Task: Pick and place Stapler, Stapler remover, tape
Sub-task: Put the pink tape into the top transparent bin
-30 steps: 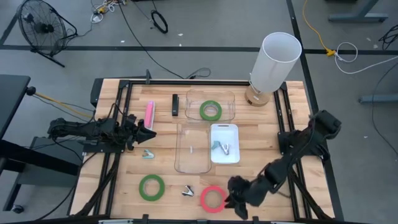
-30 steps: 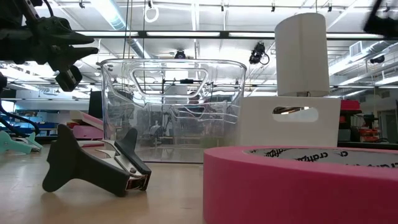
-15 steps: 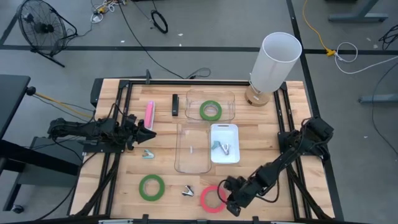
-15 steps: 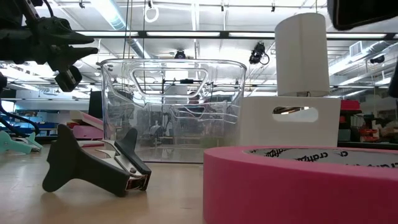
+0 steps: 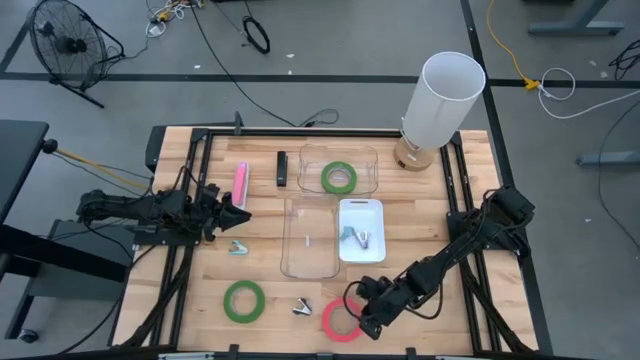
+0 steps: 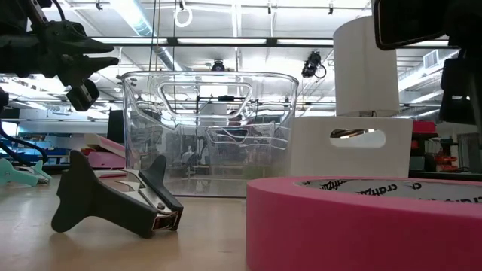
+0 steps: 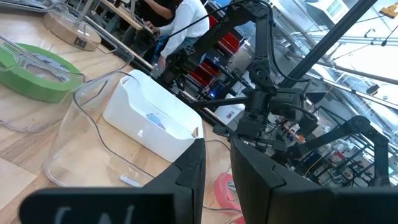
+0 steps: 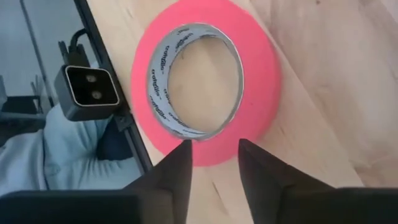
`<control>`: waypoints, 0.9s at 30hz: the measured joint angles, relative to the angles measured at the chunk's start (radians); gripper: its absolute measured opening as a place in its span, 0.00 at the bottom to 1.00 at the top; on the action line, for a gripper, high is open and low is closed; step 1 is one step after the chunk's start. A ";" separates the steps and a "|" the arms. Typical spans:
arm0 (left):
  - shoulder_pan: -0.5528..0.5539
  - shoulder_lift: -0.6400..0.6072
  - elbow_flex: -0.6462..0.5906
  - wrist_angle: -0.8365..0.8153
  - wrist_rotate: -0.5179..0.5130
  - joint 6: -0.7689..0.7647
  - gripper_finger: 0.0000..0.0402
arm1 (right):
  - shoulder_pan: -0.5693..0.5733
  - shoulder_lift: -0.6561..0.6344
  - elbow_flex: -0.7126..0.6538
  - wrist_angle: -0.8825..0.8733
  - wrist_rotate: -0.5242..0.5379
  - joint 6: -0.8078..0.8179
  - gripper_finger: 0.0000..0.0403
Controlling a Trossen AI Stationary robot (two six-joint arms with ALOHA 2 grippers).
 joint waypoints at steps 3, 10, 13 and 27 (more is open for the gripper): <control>0.000 0.000 0.000 0.000 0.000 0.000 0.19 | 0.000 0.000 0.000 0.023 0.010 -0.047 0.41; 0.000 0.000 0.000 0.000 0.000 0.000 0.19 | -0.007 0.000 0.000 0.171 0.065 -0.312 0.51; 0.000 0.000 0.000 -0.001 0.000 0.000 0.19 | -0.025 0.000 -0.001 0.340 0.100 -0.355 0.52; 0.000 0.000 0.000 0.000 0.000 0.008 0.19 | -0.009 0.198 0.733 -0.522 0.078 -0.345 0.28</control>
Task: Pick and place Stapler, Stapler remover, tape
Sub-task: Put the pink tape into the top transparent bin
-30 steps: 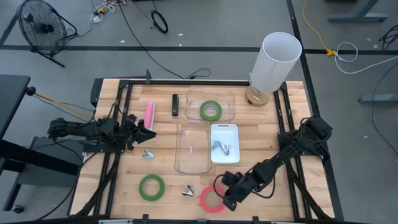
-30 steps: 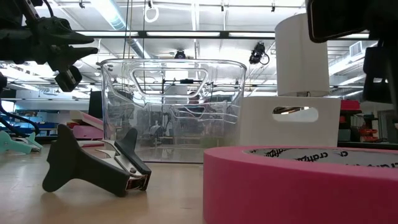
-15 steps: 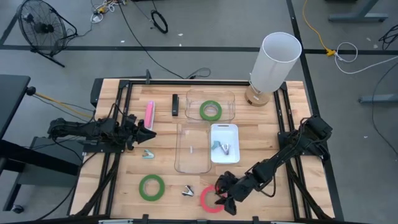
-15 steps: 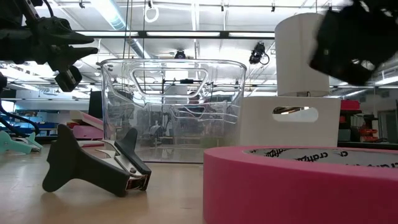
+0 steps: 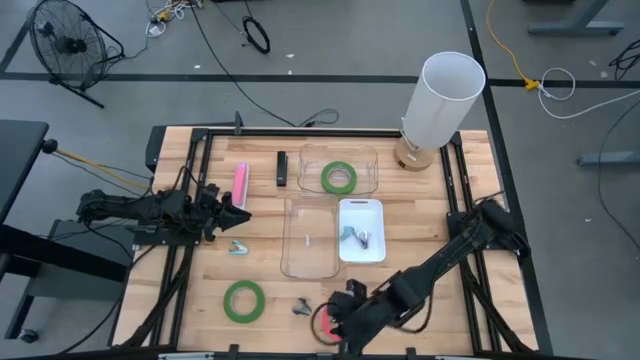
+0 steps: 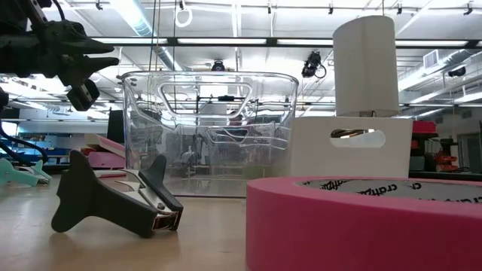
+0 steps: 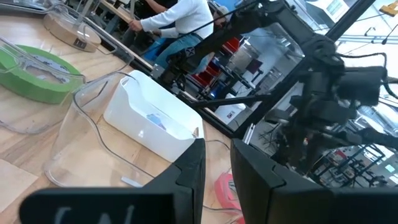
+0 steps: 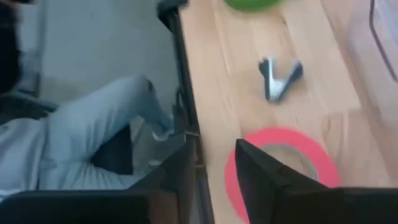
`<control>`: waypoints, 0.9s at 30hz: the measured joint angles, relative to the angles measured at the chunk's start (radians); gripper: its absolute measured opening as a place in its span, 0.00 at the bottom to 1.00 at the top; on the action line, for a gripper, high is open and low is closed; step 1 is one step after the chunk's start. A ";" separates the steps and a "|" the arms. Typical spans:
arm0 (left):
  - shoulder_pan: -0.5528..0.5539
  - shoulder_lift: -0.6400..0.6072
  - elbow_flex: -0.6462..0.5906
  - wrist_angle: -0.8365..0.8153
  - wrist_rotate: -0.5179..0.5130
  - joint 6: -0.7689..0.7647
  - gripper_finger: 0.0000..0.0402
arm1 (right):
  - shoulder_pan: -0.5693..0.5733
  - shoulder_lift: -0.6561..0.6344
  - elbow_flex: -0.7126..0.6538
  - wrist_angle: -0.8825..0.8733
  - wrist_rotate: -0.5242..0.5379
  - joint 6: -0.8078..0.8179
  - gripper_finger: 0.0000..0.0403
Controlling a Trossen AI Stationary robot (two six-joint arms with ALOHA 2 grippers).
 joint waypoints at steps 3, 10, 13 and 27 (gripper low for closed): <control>0.000 0.006 0.000 0.000 0.005 -0.001 0.19 | 0.004 0.090 0.122 -0.190 -0.053 0.072 0.29; 0.000 0.020 0.000 0.001 0.006 -0.007 0.19 | -0.008 0.202 0.174 -0.401 -0.203 0.138 0.37; 0.000 0.025 0.000 0.001 0.004 -0.011 0.19 | -0.018 0.215 0.175 -0.391 -0.207 0.134 0.41; 0.000 0.026 0.000 0.002 0.006 -0.011 0.19 | -0.048 0.214 0.047 -0.351 -0.129 0.176 0.43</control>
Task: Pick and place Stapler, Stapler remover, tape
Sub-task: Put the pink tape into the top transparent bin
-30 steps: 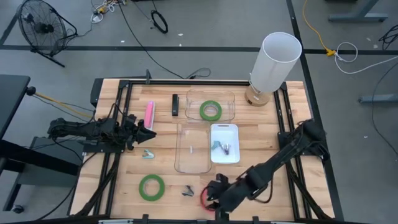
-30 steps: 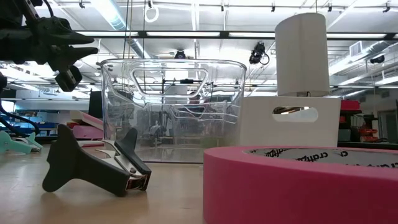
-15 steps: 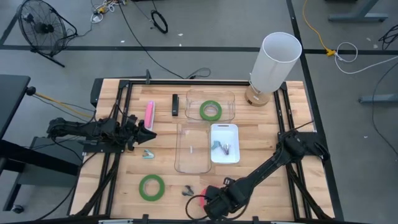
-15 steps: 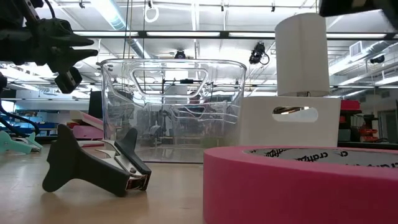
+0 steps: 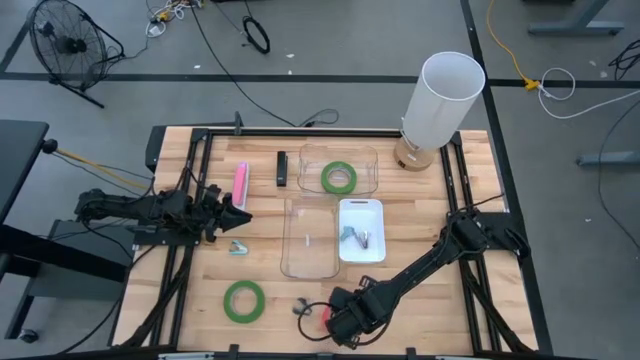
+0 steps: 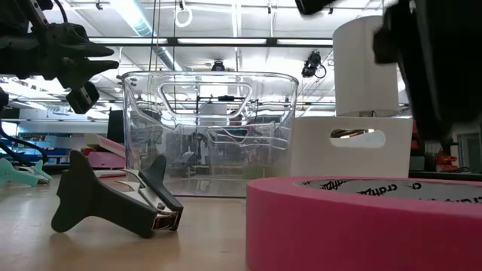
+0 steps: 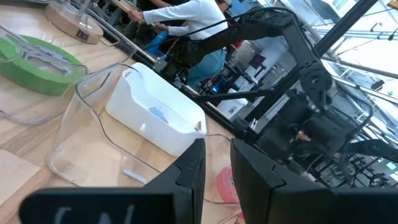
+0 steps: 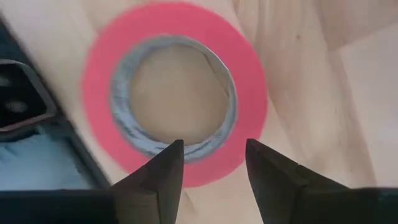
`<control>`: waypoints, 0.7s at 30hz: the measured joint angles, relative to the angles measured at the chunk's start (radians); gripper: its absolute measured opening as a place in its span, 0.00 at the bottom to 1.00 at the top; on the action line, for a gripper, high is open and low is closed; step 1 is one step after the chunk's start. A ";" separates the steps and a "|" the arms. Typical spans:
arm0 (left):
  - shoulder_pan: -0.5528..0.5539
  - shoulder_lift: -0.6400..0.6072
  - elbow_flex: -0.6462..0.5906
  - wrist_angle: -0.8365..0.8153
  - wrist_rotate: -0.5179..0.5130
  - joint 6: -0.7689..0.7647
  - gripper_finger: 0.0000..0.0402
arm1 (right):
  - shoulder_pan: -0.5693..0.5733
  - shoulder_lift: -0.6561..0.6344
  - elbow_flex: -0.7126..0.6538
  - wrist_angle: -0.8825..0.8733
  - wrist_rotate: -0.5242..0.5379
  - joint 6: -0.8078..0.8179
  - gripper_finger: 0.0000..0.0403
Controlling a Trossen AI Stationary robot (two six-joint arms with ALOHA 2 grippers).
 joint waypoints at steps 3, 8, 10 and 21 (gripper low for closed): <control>0.000 0.000 0.000 0.001 0.000 0.000 0.19 | -0.006 0.001 -0.031 0.021 -0.002 0.011 0.43; 0.000 0.000 0.000 0.001 0.000 0.000 0.19 | -0.020 0.001 -0.067 0.041 -0.001 0.011 0.43; 0.000 0.000 0.000 0.001 0.000 0.000 0.19 | -0.024 0.001 -0.071 0.050 0.008 0.014 0.43; 0.000 0.000 0.000 0.001 0.000 0.001 0.19 | -0.029 0.001 -0.078 0.080 0.066 0.001 0.43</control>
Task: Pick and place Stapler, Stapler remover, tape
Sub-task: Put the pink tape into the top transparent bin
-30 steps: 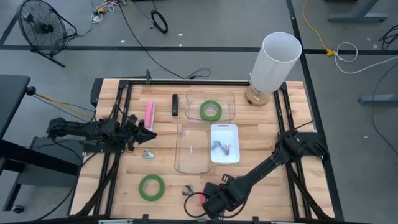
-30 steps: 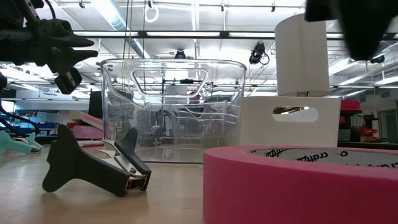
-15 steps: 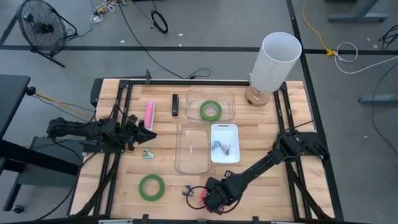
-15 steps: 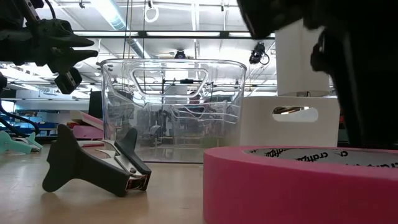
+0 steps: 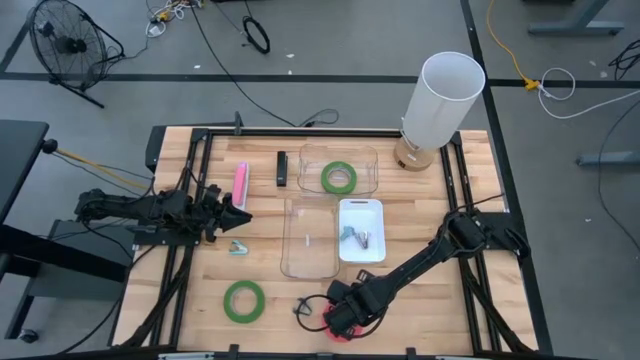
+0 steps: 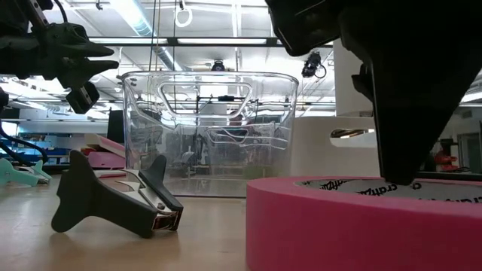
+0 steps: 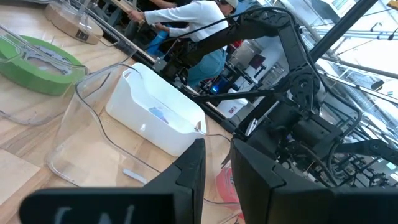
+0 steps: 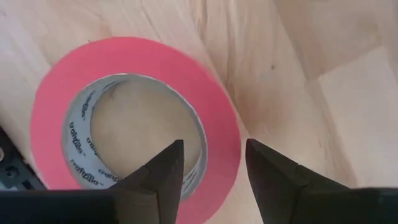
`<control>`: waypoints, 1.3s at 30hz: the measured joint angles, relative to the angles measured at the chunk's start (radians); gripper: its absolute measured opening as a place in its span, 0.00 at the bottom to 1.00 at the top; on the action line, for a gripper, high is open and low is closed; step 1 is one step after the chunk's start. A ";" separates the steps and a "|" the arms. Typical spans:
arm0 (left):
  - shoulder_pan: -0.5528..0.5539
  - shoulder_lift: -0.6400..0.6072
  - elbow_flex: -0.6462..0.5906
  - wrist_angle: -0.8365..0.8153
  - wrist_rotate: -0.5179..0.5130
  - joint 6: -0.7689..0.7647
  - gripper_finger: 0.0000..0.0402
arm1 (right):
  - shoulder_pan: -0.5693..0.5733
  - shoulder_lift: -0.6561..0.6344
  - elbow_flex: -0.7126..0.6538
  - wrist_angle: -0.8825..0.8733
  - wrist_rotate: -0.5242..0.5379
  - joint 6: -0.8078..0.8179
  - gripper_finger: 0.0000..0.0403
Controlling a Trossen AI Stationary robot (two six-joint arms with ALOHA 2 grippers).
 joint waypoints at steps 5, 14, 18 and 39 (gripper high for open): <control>0.000 0.000 0.000 0.000 0.000 0.000 0.19 | 0.000 0.000 0.000 0.000 0.015 0.005 0.43; 0.000 0.000 0.000 0.000 0.000 0.000 0.19 | -0.001 0.006 -0.091 0.091 0.015 0.013 0.43; 0.000 0.000 0.000 0.000 0.000 0.000 0.19 | -0.004 0.000 -0.118 0.115 -0.002 0.013 0.33; 0.000 0.000 0.000 0.000 0.000 0.002 0.19 | -0.011 -0.115 0.021 -0.143 -0.022 -0.001 0.15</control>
